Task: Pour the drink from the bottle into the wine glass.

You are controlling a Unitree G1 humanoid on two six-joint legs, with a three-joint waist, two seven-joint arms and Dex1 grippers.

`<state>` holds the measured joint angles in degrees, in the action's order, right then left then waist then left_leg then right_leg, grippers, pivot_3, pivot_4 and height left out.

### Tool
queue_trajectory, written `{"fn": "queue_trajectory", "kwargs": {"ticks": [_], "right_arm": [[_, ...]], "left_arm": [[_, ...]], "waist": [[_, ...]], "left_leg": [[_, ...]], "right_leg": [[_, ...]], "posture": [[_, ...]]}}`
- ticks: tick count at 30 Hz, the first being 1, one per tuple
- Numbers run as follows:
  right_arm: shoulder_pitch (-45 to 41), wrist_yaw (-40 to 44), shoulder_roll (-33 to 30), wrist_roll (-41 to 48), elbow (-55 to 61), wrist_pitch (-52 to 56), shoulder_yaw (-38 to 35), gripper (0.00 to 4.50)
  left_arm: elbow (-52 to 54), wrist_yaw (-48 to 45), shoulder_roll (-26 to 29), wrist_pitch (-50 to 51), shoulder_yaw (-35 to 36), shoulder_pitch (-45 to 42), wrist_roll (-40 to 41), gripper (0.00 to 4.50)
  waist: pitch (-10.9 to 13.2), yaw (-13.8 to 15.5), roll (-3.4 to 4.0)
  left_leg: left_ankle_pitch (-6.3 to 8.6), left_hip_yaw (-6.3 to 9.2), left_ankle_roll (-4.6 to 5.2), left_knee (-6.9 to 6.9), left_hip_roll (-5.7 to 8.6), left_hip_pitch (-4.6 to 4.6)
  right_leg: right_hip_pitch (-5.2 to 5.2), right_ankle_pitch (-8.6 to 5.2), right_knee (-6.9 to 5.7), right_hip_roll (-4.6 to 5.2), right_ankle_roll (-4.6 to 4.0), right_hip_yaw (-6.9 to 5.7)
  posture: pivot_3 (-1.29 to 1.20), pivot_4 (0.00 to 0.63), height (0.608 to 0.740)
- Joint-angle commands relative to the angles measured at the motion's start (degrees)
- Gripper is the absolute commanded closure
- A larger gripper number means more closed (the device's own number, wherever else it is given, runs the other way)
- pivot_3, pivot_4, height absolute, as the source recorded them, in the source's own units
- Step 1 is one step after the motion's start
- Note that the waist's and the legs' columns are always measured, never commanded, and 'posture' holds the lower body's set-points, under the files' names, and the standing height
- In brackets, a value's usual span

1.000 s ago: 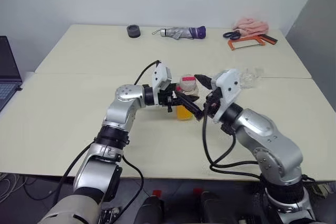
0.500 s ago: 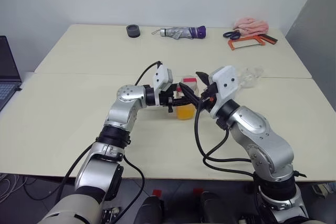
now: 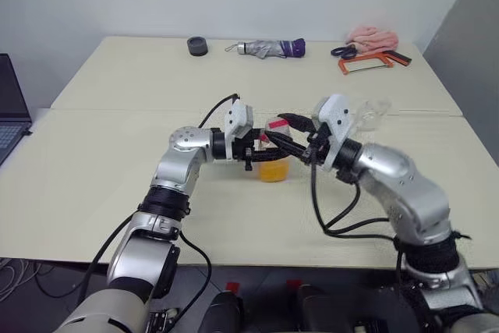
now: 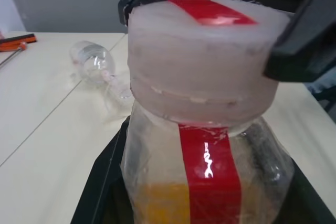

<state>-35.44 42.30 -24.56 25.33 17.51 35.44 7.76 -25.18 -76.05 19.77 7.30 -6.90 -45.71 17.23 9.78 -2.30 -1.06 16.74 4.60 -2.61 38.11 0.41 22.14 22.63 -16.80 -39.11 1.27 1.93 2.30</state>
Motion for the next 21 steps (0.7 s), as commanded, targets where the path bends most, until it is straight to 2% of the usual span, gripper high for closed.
{"fn": "queue_trajectory", "kwargs": {"ticks": [1, 3, 6, 7, 13, 17, 21], "right_arm": [[-7.2, 13.5, -3.6, 3.2, -10.7, -1.8, -0.8, 2.67], [-9.4, 15.8, -4.8, 3.3, -15.0, -2.7, -1.7, 2.67], [-9.5, 14.4, -5.0, 2.4, -16.8, -5.0, -4.0, 2.67], [-9.1, 13.5, -5.1, 2.2, -16.5, -5.5, -4.6, 1.95], [-2.9, 8.2, -6.2, 5.6, -4.7, -2.2, -9.7, 0.02], [3.3, 1.7, -5.3, 5.6, 7.8, -0.2, -9.8, 0.00], [5.0, -4.7, -2.4, 2.1, 13.0, -0.3, -5.6, 0.00]], "left_arm": [[5.3, -2.9, 0.2, 1.4, -0.1, -2.2, 2.7, 2.69], [6.1, -3.0, 0.1, 2.0, 0.0, -2.2, 2.9, 2.70], [6.8, -2.6, 0.2, 2.5, 0.3, -1.9, 2.9, 2.70], [7.0, -2.5, 0.2, 2.7, 0.4, -1.8, 2.9, 2.70], [7.9, -1.5, 0.4, 3.1, 0.8, -1.0, 2.8, 2.70], [7.4, -1.3, 0.7, 2.8, 1.0, -0.9, 2.3, 2.70], [6.7, -1.4, 0.8, 2.2, 0.8, -1.0, 2.0, 2.70]], "waist": [[0.0, -0.2, 0.00], [0.0, -0.3, 0.00], [0.0, -0.4, 0.00], [0.0, -0.4, 0.00], [0.0, -0.1, 0.00], [0.0, 0.2, 0.00], [0.0, -0.2, 0.00]], "left_leg": [[0.00, 0.00, 0.00, 0.00, 0.00, -0.01], [0.00, 0.05, 0.00, -0.03, -0.04, -0.02], [-0.01, 0.04, -0.01, -0.04, -0.06, 0.00], [-0.02, 0.03, -0.04, -0.04, -0.08, 0.00], [-0.11, 0.09, -0.19, 0.12, -0.15, 0.45], [-0.12, 0.08, -0.21, 0.33, -0.13, 0.75], [-0.09, 0.03, -0.16, 0.50, -0.10, 0.72]], "right_leg": [[0.00, 0.00, -0.01, 0.00, 0.00, 0.00], [-0.01, 0.00, 0.02, -0.01, 0.00, -0.05], [0.00, 0.00, 0.01, 0.02, -0.01, -0.04], [0.02, 0.00, 0.00, 0.06, -0.01, -0.03], [0.32, 0.00, -0.05, 0.26, 0.00, -0.05], [0.65, 0.00, -0.33, 0.29, 0.00, -0.04], [0.67, 0.00, -0.54, 0.19, 0.00, 0.02]], "posture": [[0.00, 0.150, 0.740], [0.00, 0.150, 0.740], [0.00, 0.150, 0.740], [0.00, 0.150, 0.740], [0.00, 0.150, 0.740], [0.00, 0.150, 0.740], [0.00, 0.150, 0.740]]}}
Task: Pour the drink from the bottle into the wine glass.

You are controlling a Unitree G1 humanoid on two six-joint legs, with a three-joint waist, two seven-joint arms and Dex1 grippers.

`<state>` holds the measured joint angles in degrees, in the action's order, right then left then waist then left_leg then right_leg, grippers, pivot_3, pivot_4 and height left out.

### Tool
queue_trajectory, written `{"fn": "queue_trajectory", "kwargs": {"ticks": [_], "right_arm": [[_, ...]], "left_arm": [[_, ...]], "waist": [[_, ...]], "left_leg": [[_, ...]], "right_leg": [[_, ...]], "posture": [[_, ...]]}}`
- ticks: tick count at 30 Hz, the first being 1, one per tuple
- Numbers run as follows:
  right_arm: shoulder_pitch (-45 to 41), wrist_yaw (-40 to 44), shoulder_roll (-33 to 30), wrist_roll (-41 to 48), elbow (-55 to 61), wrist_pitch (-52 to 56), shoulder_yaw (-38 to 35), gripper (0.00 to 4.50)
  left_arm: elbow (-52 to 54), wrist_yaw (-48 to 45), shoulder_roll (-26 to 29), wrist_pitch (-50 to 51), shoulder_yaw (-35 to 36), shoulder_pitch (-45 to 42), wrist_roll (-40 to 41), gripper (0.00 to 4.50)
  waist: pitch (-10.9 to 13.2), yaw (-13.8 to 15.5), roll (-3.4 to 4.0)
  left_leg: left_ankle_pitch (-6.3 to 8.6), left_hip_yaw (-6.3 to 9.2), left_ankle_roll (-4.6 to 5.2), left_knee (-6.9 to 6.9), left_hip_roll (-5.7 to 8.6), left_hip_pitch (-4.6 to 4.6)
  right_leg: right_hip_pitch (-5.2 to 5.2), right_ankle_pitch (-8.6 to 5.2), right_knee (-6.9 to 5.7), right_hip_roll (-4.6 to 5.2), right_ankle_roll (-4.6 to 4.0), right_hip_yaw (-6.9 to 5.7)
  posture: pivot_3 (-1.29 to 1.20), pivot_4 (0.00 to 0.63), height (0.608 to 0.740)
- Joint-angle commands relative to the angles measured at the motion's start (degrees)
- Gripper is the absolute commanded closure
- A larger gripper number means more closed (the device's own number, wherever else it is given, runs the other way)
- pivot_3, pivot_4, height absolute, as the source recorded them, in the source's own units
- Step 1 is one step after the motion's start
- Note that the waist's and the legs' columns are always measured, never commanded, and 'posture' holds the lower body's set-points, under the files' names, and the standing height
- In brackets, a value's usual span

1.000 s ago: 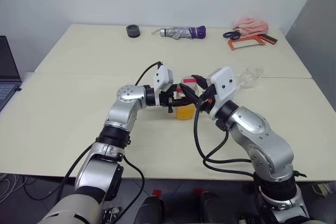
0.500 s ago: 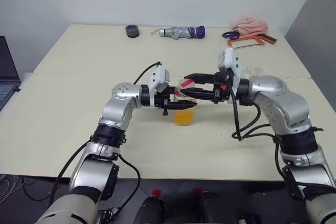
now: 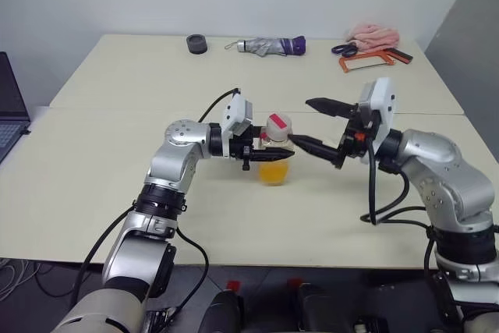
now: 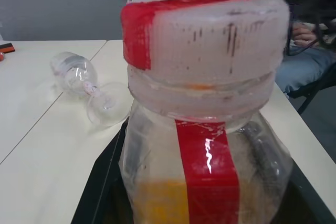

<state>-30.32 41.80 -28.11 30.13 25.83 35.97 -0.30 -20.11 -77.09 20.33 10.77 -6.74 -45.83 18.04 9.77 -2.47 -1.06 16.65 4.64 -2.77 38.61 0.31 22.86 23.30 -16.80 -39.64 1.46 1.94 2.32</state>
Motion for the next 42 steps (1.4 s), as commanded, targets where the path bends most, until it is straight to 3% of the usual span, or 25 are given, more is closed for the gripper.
{"fn": "queue_trajectory", "kwargs": {"ticks": [1, 9, 19, 37, 42], "right_arm": [[-0.2, -5.2, 1.8, -4.3, 5.1, -1.6, 4.2, 0.00], [-1.4, -7.3, 3.6, -8.1, 3.4, -3.7, 7.2, 0.00], [-1.7, -8.8, 3.6, -10.3, 0.2, -4.4, 5.6, 0.00], [1.0, -2.8, -0.5, 1.8, 6.6, 3.4, 3.5, 0.00], [-2.1, -7.9, 2.0, -4.5, 4.4, -0.1, 6.3, 0.00]], "left_arm": [[1.3, -0.5, 0.2, -1.5, 0.6, -1.0, 1.0, 2.70], [0.0, -0.6, 0.1, -2.6, 0.3, -1.4, 0.6, 2.70], [-0.3, -0.8, 0.8, -2.7, 0.6, -1.0, 0.5, 2.70], [-2.9, -1.1, 1.8, -2.9, 1.4, -1.7, 0.9, 2.71], [-3.2, -1.0, 1.7, -2.9, 1.5, -1.8, 0.9, 2.71]], "waist": [[0.0, -0.1, 0.00], [0.0, 0.1, 0.00], [0.0, 0.1, 0.00], [0.0, 0.1, 0.00], [0.0, 0.0, 0.00]], "left_leg": [[0.01, 0.01, 0.02, 0.10, 0.01, 0.00], [0.07, 0.03, 0.13, 0.30, 0.05, -0.03], [0.04, 0.03, 0.09, 0.28, 0.05, -0.03], [0.08, 0.04, 0.17, 0.28, 0.05, -0.02], [0.09, 0.02, 0.17, 0.28, 0.05, -0.03]], "right_leg": [[0.00, 0.00, -0.12, -0.04, 0.00, 0.00], [-0.03, 0.00, -0.32, -0.13, 0.00, -0.01], [-0.03, 0.00, -0.32, -0.13, 0.00, -0.01], [-0.03, 0.00, -0.31, -0.13, 0.00, -0.02], [-0.02, 0.00, -0.32, -0.14, 0.00, -0.01]], "posture": [[0.00, 0.150, 0.740], [0.00, 0.150, 0.740], [0.00, 0.150, 0.740], [0.00, 0.150, 0.740], [0.00, 0.150, 0.740]]}}
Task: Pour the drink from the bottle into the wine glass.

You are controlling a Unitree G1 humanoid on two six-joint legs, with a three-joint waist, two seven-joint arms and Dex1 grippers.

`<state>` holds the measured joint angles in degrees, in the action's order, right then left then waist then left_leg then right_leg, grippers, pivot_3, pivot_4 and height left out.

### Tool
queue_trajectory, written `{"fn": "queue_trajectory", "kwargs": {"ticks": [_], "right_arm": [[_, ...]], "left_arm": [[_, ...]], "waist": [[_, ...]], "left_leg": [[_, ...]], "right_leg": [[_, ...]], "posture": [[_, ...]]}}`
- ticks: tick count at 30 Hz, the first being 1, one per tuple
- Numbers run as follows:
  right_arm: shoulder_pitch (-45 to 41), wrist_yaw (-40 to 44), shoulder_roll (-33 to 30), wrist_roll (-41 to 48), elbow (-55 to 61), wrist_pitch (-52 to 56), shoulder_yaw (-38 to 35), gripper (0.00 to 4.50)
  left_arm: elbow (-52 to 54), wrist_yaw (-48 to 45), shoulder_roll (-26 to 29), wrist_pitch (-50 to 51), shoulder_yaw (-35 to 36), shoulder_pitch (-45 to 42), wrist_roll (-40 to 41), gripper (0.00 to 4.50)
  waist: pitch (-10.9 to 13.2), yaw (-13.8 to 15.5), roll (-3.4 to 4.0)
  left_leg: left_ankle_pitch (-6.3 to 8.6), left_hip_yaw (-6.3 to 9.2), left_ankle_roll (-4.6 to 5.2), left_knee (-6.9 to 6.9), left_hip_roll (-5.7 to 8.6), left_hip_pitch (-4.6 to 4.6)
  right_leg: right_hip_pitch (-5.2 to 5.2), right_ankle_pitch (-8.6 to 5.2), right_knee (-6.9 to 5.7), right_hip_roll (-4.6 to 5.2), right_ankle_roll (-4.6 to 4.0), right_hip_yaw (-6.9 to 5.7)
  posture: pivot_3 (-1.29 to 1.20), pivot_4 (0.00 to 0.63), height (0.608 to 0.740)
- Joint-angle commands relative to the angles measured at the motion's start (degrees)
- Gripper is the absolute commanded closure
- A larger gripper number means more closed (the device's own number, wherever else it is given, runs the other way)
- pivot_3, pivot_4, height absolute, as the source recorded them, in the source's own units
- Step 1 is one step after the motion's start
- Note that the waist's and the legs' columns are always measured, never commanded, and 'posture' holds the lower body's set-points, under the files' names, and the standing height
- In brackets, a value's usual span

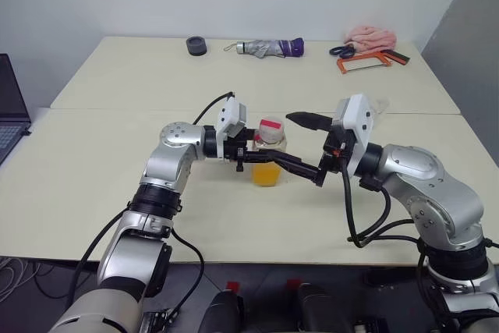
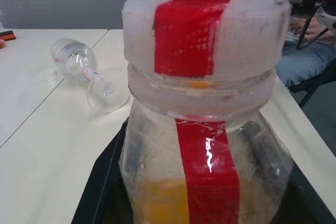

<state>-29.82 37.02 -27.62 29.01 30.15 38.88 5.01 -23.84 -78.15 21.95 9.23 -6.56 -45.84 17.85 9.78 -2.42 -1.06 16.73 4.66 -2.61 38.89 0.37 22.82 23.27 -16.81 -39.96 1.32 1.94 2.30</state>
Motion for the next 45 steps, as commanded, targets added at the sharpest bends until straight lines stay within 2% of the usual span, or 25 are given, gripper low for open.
{"fn": "queue_trajectory", "kwargs": {"ticks": [1, 9, 19, 41, 45], "right_arm": [[-3.2, -3.9, 2.1, -4.9, -0.6, -3.8, 1.7, 0.00], [-5.0, -4.6, 3.7, -11.4, -3.2, -7.7, 5.9, 0.00], [-4.8, -5.6, 4.0, -12.8, -5.5, -7.8, 3.3, 0.00], [-2.7, -2.9, 2.4, -6.0, -1.5, -2.5, 1.2, 0.00], [-2.6, -2.7, 3.5, -2.5, -0.5, -0.1, 0.4, 0.00]], "left_arm": [[0.5, 0.0, 0.0, -1.5, 1.3, -1.8, 1.0, 2.71], [-0.2, -0.2, -0.1, -2.1, 1.1, -2.1, 0.8, 2.71], [-0.2, -0.3, 0.0, -2.6, 0.8, -2.0, 0.5, 2.71], [-0.6, -0.2, 0.0, -3.0, 0.8, -2.4, 0.2, 2.71], [-0.6, 0.0, -0.1, -3.1, 0.9, -2.4, 0.3, 2.71]], "waist": [[0.0, -0.1, 0.00], [0.0, -0.1, 0.00], [0.0, -0.1, 0.00], [0.0, -0.1, 0.00], [0.0, -0.1, 0.00]], "left_leg": [[0.00, -0.01, 0.00, 0.00, 0.01, 0.00], [-0.04, 0.01, -0.07, 0.00, 0.00, 0.01], [-0.04, 0.01, -0.07, 0.00, 0.00, 0.00], [-0.01, 0.01, -0.01, 0.00, 0.00, 0.00], [-0.01, 0.01, -0.01, 0.00, 0.00, 0.00]], "right_leg": [[0.01, 0.00, 0.00, 0.00, 0.00, 0.01], [0.01, 0.00, 0.00, 0.01, 0.00, 0.00], [0.01, 0.00, 0.00, 0.01, 0.00, 0.00], [0.01, 0.00, 0.00, 0.01, 0.00, 0.00], [0.01, 0.00, 0.00, 0.01, 0.00, 0.00]], "posture": [[0.00, 0.150, 0.740], [0.00, 0.150, 0.740], [0.00, 0.150, 0.740], [0.00, 0.150, 0.740], [0.00, 0.150, 0.740]]}}
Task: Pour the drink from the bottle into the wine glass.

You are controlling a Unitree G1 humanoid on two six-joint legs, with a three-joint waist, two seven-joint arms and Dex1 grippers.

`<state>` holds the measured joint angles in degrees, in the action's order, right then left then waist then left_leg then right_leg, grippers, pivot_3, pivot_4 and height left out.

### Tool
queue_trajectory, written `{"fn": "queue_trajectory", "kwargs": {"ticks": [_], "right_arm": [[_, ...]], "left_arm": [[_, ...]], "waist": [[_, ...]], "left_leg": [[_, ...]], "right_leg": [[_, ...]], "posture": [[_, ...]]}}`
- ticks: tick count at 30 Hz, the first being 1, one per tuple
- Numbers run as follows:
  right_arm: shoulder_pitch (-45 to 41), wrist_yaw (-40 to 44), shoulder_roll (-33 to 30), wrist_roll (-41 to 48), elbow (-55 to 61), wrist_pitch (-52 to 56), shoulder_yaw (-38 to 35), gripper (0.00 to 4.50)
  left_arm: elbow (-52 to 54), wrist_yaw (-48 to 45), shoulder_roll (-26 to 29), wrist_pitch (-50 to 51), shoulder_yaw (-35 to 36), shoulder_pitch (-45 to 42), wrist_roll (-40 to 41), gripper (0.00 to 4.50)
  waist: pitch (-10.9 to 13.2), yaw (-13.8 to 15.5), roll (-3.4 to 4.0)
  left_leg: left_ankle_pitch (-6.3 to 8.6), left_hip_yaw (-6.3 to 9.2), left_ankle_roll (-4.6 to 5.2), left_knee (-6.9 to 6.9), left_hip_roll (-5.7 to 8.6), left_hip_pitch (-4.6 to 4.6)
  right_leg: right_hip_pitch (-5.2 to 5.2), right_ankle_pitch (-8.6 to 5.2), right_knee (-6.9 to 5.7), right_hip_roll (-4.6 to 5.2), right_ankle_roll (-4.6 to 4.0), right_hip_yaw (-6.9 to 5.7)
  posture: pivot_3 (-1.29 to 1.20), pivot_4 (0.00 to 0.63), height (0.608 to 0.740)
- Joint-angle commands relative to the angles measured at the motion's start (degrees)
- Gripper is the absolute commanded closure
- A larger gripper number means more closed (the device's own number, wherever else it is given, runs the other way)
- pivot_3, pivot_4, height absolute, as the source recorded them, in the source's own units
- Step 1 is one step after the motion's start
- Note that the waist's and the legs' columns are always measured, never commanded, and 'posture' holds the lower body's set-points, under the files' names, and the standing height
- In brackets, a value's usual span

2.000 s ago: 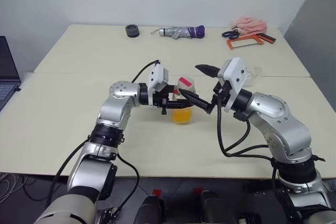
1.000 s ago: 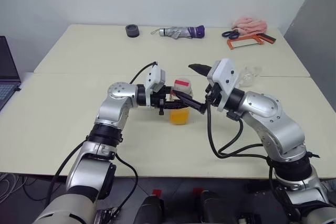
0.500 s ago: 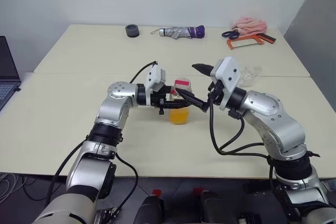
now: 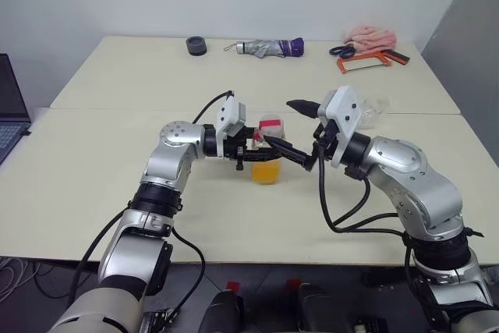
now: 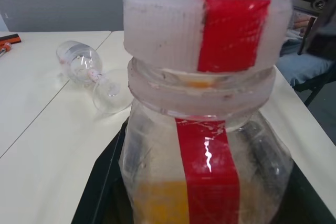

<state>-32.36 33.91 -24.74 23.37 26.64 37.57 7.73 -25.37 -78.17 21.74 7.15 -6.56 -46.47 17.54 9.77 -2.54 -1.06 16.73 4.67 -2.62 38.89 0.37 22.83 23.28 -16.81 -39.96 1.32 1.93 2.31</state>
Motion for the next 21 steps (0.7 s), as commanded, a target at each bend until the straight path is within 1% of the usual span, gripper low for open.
{"fn": "queue_trajectory", "kwargs": {"ticks": [1, 7, 14, 20, 21], "right_arm": [[-0.1, 0.2, 0.9, 4.1, 3.0, 2.1, -2.7, 0.00], [-1.8, 0.0, 0.3, 5.4, 0.1, 4.7, -3.1, 0.00], [-4.4, 1.5, 0.6, 4.9, -3.0, 3.9, -1.8, 0.00], [-5.1, 2.4, 0.9, 4.8, -3.9, 3.3, -1.1, 0.00], [-5.1, 2.6, 0.8, 4.6, -4.0, 3.2, -0.8, 0.17]], "left_arm": [[1.0, 0.0, 0.1, -1.0, 0.9, -1.7, 0.6, 2.71], [1.2, 0.1, 0.1, -0.9, 0.8, -1.7, 0.6, 2.71], [1.2, 0.1, 0.1, -1.2, 0.7, -1.8, 0.4, 2.71], [1.2, 0.2, 0.3, -1.2, 0.8, -1.6, 0.3, 2.71], [1.3, 0.2, 0.3, -1.2, 0.8, -1.6, 0.3, 2.71]], "waist": [[0.0, 0.0, 0.00], [0.0, 0.0, 0.00], [0.0, 0.0, 0.00], [0.0, -0.1, 0.00], [0.0, -0.1, 0.00]], "left_leg": [[0.00, 0.00, 0.00, 0.00, -0.01, 0.00], [0.00, 0.00, 0.00, 0.00, 0.00, 0.00], [0.00, 0.00, 0.00, 0.00, 0.00, 0.00], [0.00, 0.00, 0.00, 0.00, 0.00, 0.00], [0.00, 0.00, 0.00, 0.00, 0.00, 0.00]], "right_leg": [[0.00, 0.00, 0.00, 0.00, 0.00, 0.00], [0.00, 0.00, 0.00, 0.01, 0.00, 0.00], [0.00, 0.00, 0.00, 0.00, 0.00, 0.00], [0.00, 0.00, 0.00, 0.00, 0.00, -0.01], [0.00, 0.00, 0.00, 0.00, 0.00, -0.01]], "posture": [[0.00, 0.150, 0.740], [0.00, 0.150, 0.740], [0.00, 0.150, 0.740], [0.00, 0.150, 0.740], [0.00, 0.150, 0.740]]}}
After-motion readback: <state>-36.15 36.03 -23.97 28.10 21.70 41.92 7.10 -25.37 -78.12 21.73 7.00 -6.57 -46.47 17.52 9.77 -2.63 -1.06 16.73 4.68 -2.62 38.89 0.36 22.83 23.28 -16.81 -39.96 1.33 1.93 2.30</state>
